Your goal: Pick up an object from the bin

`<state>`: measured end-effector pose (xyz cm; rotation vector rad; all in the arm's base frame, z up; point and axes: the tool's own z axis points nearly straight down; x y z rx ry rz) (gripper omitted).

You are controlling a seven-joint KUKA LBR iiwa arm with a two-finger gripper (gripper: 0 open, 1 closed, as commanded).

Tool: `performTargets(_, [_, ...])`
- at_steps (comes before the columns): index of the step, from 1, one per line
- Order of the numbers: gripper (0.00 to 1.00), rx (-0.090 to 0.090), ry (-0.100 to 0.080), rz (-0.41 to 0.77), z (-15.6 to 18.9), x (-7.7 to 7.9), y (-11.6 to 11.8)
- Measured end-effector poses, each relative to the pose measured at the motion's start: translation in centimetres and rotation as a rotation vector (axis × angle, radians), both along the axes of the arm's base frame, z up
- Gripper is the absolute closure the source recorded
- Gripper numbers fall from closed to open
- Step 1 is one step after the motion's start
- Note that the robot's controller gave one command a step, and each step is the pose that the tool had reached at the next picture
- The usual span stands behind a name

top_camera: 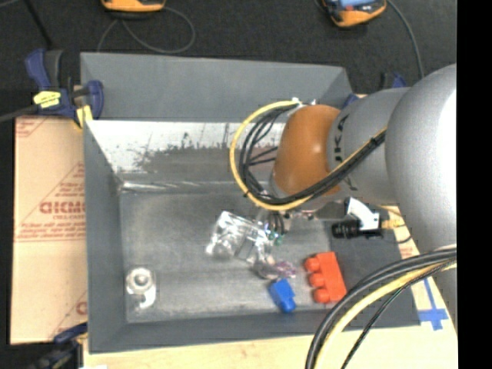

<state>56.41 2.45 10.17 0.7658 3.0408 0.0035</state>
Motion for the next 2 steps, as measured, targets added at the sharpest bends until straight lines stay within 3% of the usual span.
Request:
performTargets(1, [0.0,0.0,0.001,-0.243,0.0,0.1,-0.4])
performTargets(2, [0.0,-0.002,0.008,-0.281,-3.3,-0.2,-0.8])
